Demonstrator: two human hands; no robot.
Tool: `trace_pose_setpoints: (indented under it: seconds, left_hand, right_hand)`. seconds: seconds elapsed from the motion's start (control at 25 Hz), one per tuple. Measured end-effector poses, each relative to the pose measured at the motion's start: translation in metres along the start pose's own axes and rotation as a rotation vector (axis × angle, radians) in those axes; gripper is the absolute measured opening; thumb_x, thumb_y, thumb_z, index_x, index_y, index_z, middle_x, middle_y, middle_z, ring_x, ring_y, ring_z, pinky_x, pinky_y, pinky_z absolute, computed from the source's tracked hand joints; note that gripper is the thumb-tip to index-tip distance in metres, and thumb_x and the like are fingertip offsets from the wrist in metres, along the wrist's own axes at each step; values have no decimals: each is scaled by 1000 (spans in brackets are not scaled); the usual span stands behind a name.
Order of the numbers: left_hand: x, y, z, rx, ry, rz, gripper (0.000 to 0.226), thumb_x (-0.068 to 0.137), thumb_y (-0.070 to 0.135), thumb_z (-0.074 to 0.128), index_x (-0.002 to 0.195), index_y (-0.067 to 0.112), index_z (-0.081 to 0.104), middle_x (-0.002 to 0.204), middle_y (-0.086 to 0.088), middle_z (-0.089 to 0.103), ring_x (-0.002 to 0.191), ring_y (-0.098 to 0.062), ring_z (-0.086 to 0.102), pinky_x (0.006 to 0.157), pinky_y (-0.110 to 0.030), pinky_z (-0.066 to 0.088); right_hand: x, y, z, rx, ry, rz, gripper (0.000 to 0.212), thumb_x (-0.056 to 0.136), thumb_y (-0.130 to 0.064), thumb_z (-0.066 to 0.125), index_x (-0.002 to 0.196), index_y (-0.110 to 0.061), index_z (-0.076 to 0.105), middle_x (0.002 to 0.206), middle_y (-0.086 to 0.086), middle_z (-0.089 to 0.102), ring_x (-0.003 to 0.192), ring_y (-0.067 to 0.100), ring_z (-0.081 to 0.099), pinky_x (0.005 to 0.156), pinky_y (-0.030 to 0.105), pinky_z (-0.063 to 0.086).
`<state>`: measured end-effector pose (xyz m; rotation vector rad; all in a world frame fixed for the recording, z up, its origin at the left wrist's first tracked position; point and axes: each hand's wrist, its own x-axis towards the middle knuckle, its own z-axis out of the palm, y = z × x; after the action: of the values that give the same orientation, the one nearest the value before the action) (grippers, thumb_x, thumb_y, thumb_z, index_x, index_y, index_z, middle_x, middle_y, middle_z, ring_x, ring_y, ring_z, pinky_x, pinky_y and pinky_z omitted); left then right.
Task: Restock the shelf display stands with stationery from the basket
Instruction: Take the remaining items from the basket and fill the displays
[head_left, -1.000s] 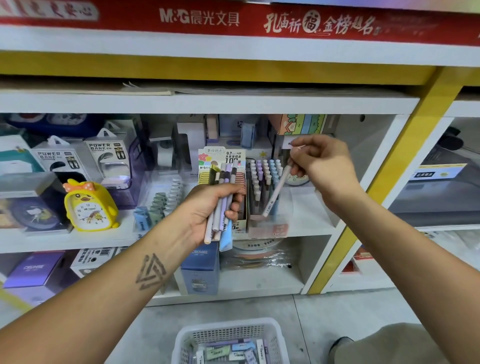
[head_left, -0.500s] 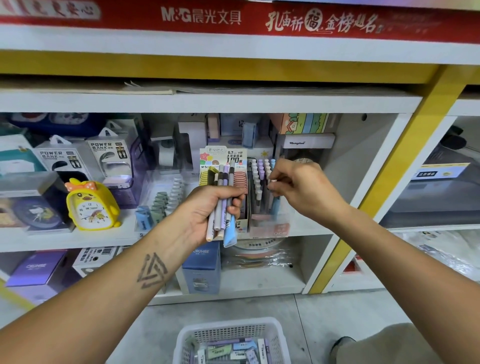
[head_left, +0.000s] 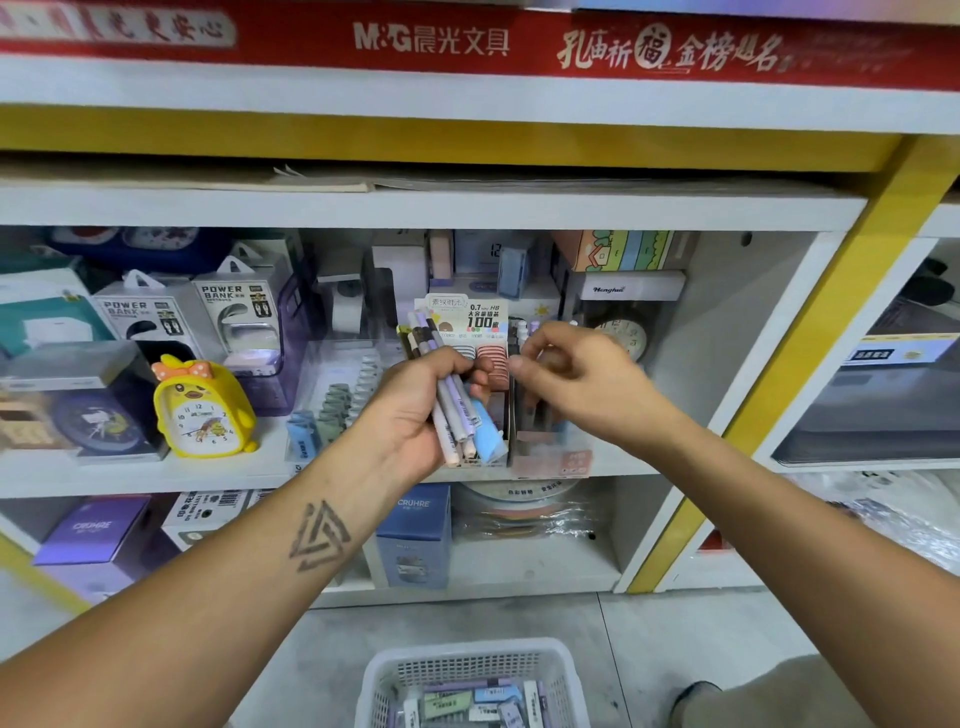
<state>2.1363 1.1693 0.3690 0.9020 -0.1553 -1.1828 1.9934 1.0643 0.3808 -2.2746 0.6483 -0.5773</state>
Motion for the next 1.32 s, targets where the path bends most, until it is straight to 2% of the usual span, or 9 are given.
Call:
trace_pose_setpoints:
  seconds: [0.16, 0.28, 0.48, 0.56, 0.68, 0.88, 1.04, 1.2, 1.32]
  left_hand:
    - [2, 5, -5, -33, 31, 54, 15, 89, 2, 53, 103, 1, 59, 78, -14, 66, 79, -31, 66, 69, -41, 59]
    - [0, 17, -12, -60, 23, 110, 15, 91, -1, 49, 96, -6, 63, 94, -19, 73, 92, -29, 72, 70, -41, 61]
    - [-4, 45, -41, -86, 204, 139, 13, 95, -2, 47, 92, -5, 59, 82, -19, 72, 69, -22, 71, 66, -31, 61]
    - [-7, 58, -57, -41, 298, 134, 14, 95, 2, 52, 82, 2, 55, 59, -10, 60, 48, -15, 58, 47, -24, 52]
    - [-16, 77, -81, 82, 332, 119, 16, 92, 11, 64, 79, 11, 54, 51, -1, 42, 36, -9, 40, 35, -15, 34]
    - [-39, 102, -116, 156, 289, 76, 19, 89, 22, 63, 77, 15, 52, 56, 0, 42, 39, -10, 39, 36, -16, 33]
    - [-55, 116, -135, 68, 288, 58, 21, 91, 17, 51, 71, 9, 51, 55, -5, 46, 43, -13, 42, 40, -18, 36]
    - [-64, 124, -149, 38, 285, 50, 24, 97, 12, 46, 75, 9, 52, 61, -6, 46, 47, -14, 41, 42, -19, 36]
    - [-68, 127, -154, 48, 272, 31, 30, 100, 13, 45, 72, 8, 55, 59, -6, 46, 47, -13, 40, 42, -17, 35]
  right_hand:
    - [-4, -18, 19, 481, -325, 145, 34, 87, -14, 76, 105, 3, 53, 73, 22, 72, 58, 30, 68, 49, 31, 49]
    - [2, -18, 16, 573, -262, 168, 28, 87, 2, 73, 109, 9, 58, 76, 22, 73, 61, 30, 69, 54, 29, 53]
    - [18, -13, 22, 499, -47, 162, 12, 81, -2, 80, 91, -8, 75, 85, 17, 75, 76, 32, 68, 80, 50, 56]
    - [23, -17, 30, 554, -65, 129, 12, 82, 0, 77, 89, -9, 76, 83, 17, 75, 76, 27, 71, 75, 37, 63]
    - [31, -28, 47, 581, -94, 110, 10, 83, 3, 74, 88, -5, 75, 79, 16, 75, 71, 20, 74, 69, 24, 61]
    - [53, -54, 85, 302, -82, 80, 18, 87, 6, 70, 103, -1, 72, 92, 9, 72, 78, 12, 69, 74, 18, 59]
    - [73, -73, 116, 36, -24, -27, 23, 83, -4, 79, 104, -11, 73, 95, 8, 71, 86, 21, 68, 83, 32, 60]
    - [92, -81, 148, -173, 33, -224, 22, 91, -12, 71, 112, -18, 73, 99, 6, 73, 91, 19, 67, 90, 37, 57]
    - [101, -79, 169, -367, -36, -288, 17, 95, -13, 64, 110, -22, 67, 97, 6, 72, 89, 27, 67, 81, 41, 57]
